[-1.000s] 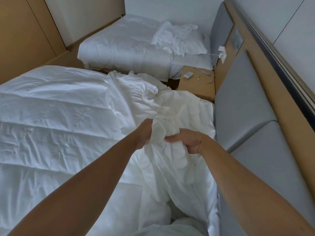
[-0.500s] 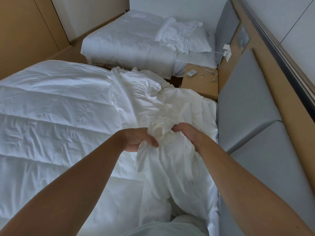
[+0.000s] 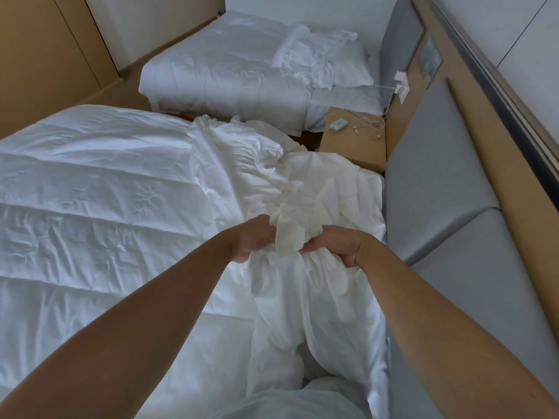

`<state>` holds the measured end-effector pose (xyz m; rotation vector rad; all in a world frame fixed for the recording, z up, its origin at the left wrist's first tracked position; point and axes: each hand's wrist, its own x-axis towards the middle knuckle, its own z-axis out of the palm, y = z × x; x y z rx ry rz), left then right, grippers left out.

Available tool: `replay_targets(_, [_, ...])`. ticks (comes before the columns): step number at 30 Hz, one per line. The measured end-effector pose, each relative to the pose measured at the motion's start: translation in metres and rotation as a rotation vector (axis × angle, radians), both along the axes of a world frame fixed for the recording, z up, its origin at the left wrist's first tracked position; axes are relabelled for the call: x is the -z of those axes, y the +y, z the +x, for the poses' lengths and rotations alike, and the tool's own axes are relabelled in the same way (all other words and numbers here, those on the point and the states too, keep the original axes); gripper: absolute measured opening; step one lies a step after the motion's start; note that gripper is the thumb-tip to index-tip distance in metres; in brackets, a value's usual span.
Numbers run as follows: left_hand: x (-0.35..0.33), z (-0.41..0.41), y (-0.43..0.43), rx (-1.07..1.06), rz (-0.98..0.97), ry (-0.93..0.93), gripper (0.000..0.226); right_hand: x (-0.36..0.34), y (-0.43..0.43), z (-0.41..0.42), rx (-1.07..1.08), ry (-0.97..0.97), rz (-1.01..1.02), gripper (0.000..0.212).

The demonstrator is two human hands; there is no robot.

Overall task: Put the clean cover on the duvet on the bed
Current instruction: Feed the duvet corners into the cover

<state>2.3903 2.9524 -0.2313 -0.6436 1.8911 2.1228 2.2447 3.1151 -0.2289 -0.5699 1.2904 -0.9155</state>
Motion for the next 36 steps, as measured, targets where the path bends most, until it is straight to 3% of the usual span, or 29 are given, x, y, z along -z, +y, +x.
replay_targets(6, [0.007,0.007,-0.005,0.098,0.229,-0.025,0.046,0.014,-0.002,-0.004,0.163,0.073,-0.049,0.034])
replay_targets(11, [0.012,0.006,-0.002,-0.010,0.335,0.051,0.056,0.011,-0.008,-0.006,0.229,0.211,-0.042,0.024])
replay_targets(16, [0.010,0.003,0.002,-0.063,0.223,0.011,0.038,0.005,-0.008,-0.008,0.190,0.385,-0.035,0.017])
replay_targets(19, [0.011,0.001,0.004,-0.096,0.192,-0.070,0.032,0.006,-0.007,-0.014,0.186,0.392,0.017,0.013])
replay_targets(22, [0.011,0.007,0.002,0.038,0.245,-0.151,0.047,0.007,-0.006,-0.017,0.145,0.433,0.059,0.013])
replay_targets(27, [0.006,0.014,-0.010,0.333,0.123,-0.186,0.040,0.009,-0.006,-0.013,0.187,0.408,0.065,0.022])
replay_targets(30, [0.006,0.010,-0.006,0.247,-0.106,-0.144,0.039,0.004,-0.003,-0.008,0.151,0.440,0.227,0.027])
replay_targets(32, [0.008,0.007,-0.005,0.114,-0.189,-0.088,0.032,0.006,-0.002,-0.010,-0.009,0.494,0.237,0.034])
replay_targets(36, [0.011,0.004,-0.003,0.013,-0.206,-0.023,0.019,0.004,0.000,-0.005,-0.196,0.292,0.232,0.028])
